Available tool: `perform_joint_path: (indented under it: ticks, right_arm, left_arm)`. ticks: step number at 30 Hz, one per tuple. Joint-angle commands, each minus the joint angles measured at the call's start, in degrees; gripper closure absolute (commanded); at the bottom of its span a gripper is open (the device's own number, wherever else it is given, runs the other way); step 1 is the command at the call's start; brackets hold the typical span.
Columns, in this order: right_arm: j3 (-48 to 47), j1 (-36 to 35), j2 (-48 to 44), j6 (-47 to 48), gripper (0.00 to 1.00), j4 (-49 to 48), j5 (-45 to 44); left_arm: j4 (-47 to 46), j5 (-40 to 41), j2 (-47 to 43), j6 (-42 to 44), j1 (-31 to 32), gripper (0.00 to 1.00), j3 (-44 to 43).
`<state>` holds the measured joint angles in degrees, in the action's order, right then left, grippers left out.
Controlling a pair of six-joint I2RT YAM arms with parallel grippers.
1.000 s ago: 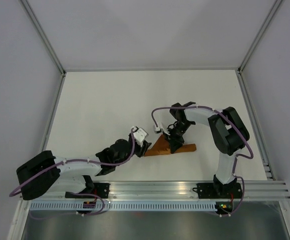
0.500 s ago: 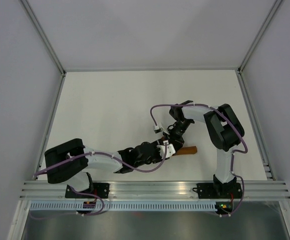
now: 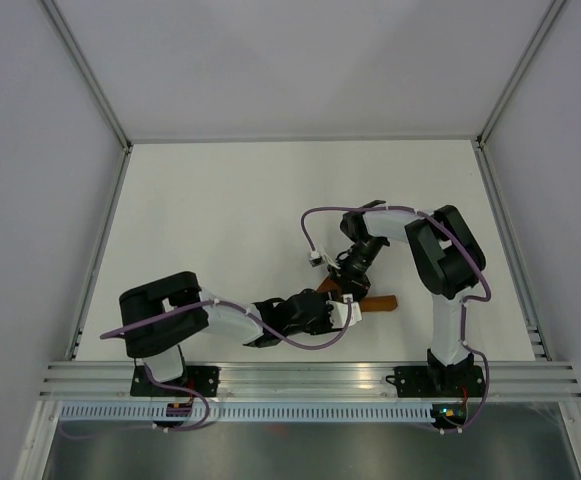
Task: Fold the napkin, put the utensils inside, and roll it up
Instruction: Roll the napkin with the utensil
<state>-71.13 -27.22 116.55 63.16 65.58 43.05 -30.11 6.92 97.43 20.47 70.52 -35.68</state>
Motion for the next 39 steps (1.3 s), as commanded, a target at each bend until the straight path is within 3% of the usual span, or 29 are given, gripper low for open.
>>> perform_joint_path:
  ticks: [1, 5, 6, 7, 8, 11, 16, 19, 28, 36, 39]
  right_arm:
    - [1.3, 0.1, 4.5, 3.4, 1.0, -7.8, -11.1]
    - [0.6, 0.2, 4.9, 2.9, 0.99, -7.7, -10.8]
    - [0.3, 0.2, 5.3, 2.9, 0.99, -7.7, -10.7]
    - [0.0, 0.2, 5.4, 2.6, 1.0, -7.5, -10.6]
    - [-0.1, 0.2, 5.4, 2.4, 0.99, -7.6, -10.5]
    - [-0.7, 0.3, 4.6, 1.8, 0.91, -7.7, -10.3]
    - [-1.2, 1.6, 0.6, -0.5, 0.63, -8.9, -8.6]
    - [-1.3, 3.5, -4.0, -2.6, 0.53, -10.6, -7.0]
    - [0.6, 13.8, -16.7, -10.0, 0.49, -19.1, -2.2]
    - [20.1, 16.4, -39.1, -4.9, 0.52, -30.5, -1.5]
    - [25.9, 16.3, -45.3, 0.1, 0.51, -30.6, -1.3]
  left_arm:
    - [-1.1, -1.8, 2.1, 2.6, 0.3, 0.46, -2.0]
    - [0.8, -3.8, 3.8, 2.4, 0.2, 0.57, -2.9]
    - [1.6, -4.4, 4.6, 2.0, 0.2, 0.62, -3.8]
    - [2.5, -4.9, 5.0, 1.9, 0.2, 0.77, -4.1]
    - [3.1, -5.8, 5.3, 1.7, 0.2, 0.84, -4.5]
    - [6.4, -8.8, 6.3, 0.2, -0.6, 0.97, -5.5]
    - [9.4, -16.5, 6.5, -4.5, -3.5, 0.98, -5.8]
    - [10.8, -19.9, 6.7, -7.5, -6.3, 0.98, -5.9]
    - [12.7, -31.2, 8.3, -13.5, -13.1, 0.98, -6.5]
    - [18.3, -39.6, 13.3, -17.8, -18.6, 0.98, -11.8]
    - [21.7, -43.2, 16.0, -19.1, -20.2, 0.98, -14.5]
